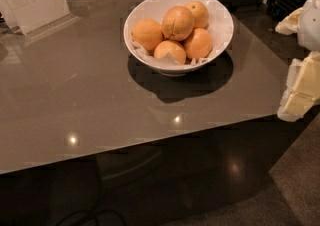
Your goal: Pick orange from white bowl
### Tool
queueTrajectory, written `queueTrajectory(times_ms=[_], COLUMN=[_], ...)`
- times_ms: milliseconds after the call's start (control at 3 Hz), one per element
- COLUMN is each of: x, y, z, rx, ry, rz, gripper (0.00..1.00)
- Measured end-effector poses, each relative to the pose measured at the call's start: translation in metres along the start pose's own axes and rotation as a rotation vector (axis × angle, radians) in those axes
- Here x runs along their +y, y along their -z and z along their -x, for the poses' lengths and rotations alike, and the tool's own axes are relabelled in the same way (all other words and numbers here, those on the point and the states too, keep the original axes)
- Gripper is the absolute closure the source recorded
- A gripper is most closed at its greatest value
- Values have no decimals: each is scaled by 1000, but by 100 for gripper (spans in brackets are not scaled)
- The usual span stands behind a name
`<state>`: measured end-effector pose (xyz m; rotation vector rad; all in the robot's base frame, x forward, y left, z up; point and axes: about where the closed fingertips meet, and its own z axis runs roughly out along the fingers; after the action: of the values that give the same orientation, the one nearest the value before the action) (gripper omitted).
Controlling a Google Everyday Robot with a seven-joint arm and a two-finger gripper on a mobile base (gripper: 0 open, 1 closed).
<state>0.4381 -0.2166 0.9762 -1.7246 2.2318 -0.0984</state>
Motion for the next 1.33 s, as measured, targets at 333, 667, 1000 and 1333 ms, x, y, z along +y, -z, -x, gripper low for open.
queueTrajectory(times_ms=[333, 667, 1000, 1333], x=[0, -3, -34, -74], y=[0, 2, 0, -6], z=[0, 2, 23, 61], rx=[0, -32, -137, -242], ry=[0, -1, 52, 149], rz=[0, -5, -8, 15], gripper=[0, 0, 0, 0])
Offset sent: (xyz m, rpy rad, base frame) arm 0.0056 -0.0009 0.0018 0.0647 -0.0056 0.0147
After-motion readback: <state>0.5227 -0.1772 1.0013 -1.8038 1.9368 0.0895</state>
